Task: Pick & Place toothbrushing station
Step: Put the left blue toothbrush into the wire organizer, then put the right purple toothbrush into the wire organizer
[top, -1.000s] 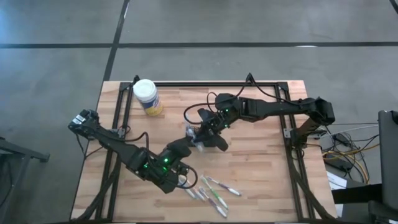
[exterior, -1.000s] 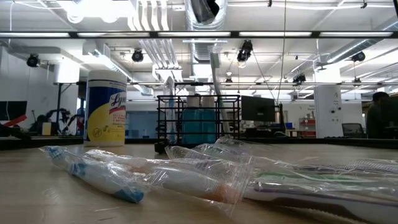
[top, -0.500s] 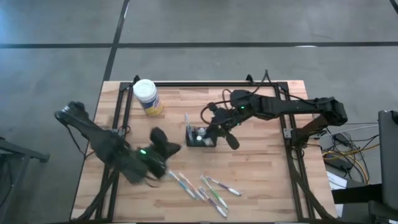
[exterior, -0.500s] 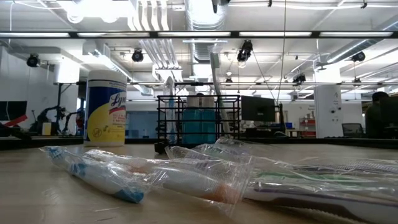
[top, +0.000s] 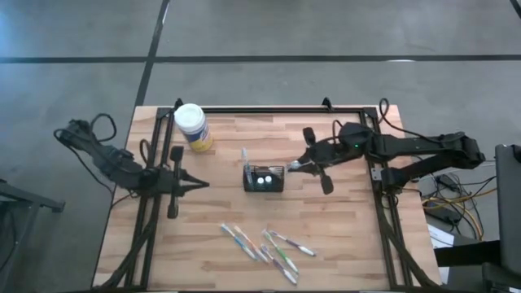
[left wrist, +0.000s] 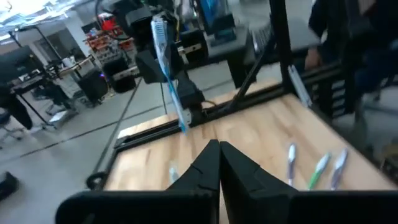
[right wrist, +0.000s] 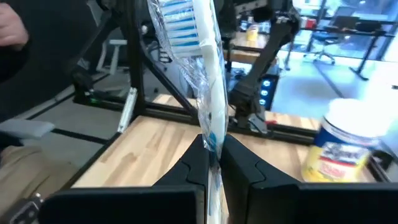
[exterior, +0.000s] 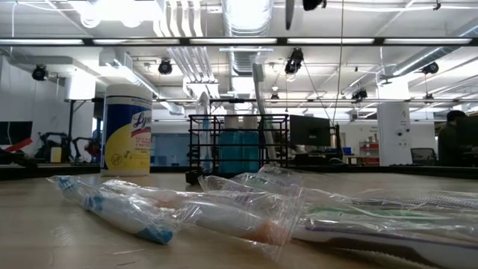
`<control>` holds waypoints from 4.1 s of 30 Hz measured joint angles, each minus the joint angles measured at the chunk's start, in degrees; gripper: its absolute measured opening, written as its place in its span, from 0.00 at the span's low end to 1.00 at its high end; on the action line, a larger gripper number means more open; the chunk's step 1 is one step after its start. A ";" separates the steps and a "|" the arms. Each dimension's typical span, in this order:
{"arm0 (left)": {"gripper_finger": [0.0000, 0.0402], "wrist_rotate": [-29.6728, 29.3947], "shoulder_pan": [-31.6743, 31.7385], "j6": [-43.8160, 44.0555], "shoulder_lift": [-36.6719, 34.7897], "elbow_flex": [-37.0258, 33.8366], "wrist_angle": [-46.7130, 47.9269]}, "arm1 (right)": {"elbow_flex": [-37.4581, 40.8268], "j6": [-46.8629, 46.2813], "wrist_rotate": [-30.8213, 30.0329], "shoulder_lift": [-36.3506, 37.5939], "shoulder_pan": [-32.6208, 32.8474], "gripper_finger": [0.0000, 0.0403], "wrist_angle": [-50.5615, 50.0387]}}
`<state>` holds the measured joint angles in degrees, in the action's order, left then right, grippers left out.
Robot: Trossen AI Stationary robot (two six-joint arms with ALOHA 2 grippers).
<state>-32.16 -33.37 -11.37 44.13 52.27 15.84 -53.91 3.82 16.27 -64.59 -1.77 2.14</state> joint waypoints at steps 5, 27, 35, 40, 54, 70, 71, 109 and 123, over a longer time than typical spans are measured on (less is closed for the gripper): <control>0.01 0.26 0.09 9.39 -7.56 -12.19 -9.64 | 5.81 1.63 -4.71 4.10 0.14 0.04 1.49; 0.02 -2.51 0.13 12.12 -13.93 -38.23 -35.32 | 22.19 2.88 -8.59 -3.06 0.78 0.04 29.19; 0.02 -2.67 0.13 11.54 -14.02 -38.30 -35.34 | 21.53 3.91 -10.71 -12.16 1.15 0.04 36.45; 0.02 -2.67 0.13 11.73 -14.02 -38.30 -35.32 | 21.55 3.45 -11.95 -14.75 1.17 0.04 36.07; 0.02 -2.64 0.13 12.03 -14.02 -38.38 -35.41 | 22.68 0.74 -14.97 -21.34 1.41 0.04 37.94; 0.02 -2.62 0.11 11.62 -14.04 -38.38 -35.70 | 26.22 -2.37 -15.29 -28.49 1.30 0.14 47.75; 0.02 -2.62 0.11 11.62 -14.04 -38.38 -35.76 | 26.22 -2.37 -15.33 -28.66 1.32 0.16 47.86; 0.01 -10.01 3.28 1.00 -28.60 -38.03 -26.88 | 22.28 -2.67 -16.47 16.64 8.67 0.41 7.35; 0.01 -8.41 6.83 8.15 -34.90 -42.93 -11.93 | 23.28 -13.01 -16.43 20.50 14.60 0.41 -5.15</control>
<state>-40.57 -26.54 -3.22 9.23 9.34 3.91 -30.63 -9.19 -0.16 -44.09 12.83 -3.01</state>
